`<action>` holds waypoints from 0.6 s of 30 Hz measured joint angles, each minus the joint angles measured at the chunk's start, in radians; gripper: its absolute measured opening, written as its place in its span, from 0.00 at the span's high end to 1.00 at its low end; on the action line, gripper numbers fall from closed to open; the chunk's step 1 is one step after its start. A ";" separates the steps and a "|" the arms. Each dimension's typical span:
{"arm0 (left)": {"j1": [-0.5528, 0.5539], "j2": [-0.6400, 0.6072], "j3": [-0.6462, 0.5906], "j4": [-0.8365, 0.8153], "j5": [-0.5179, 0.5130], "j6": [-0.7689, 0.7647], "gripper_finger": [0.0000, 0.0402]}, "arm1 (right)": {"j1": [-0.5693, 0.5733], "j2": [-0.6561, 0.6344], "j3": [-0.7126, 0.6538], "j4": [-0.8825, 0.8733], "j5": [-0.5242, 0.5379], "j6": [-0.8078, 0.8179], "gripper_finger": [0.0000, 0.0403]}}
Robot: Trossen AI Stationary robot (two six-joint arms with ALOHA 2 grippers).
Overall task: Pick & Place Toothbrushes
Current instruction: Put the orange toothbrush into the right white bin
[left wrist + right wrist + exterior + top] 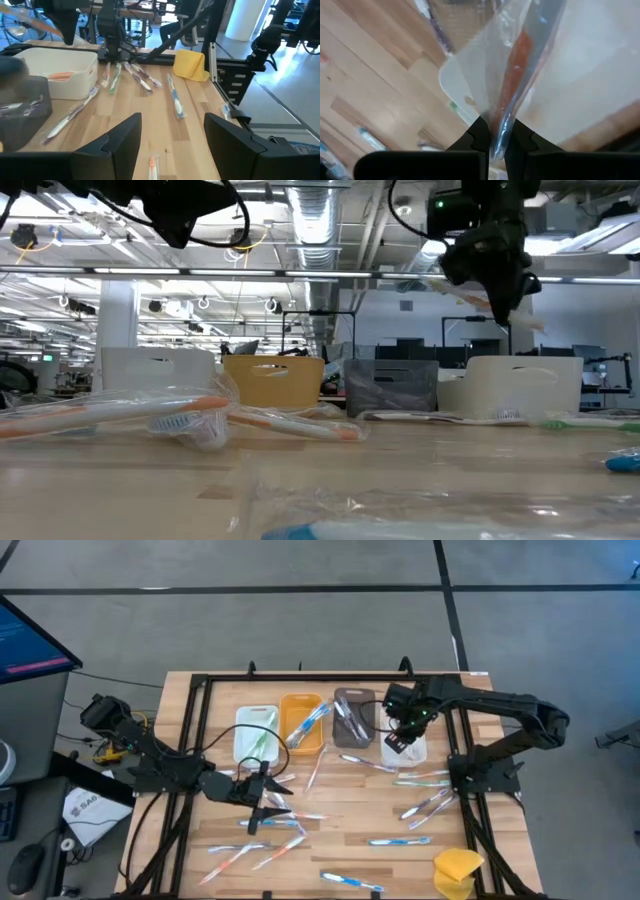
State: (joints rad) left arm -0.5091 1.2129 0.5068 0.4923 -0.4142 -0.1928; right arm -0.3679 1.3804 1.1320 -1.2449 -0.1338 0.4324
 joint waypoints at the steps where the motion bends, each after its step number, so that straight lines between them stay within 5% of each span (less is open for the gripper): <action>1: 0.004 0.000 0.000 0.000 0.000 0.000 0.48 | -0.013 0.002 -0.001 -0.003 0.000 -0.008 0.95; 18: 0.015 0.000 0.000 -0.063 0.000 -0.053 0.48 | -0.064 0.205 0.000 -0.032 -0.001 -0.073 0.95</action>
State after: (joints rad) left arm -0.4942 1.2129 0.5068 0.4289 -0.4137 -0.2454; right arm -0.4315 1.5850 1.1320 -1.2771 -0.1348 0.3598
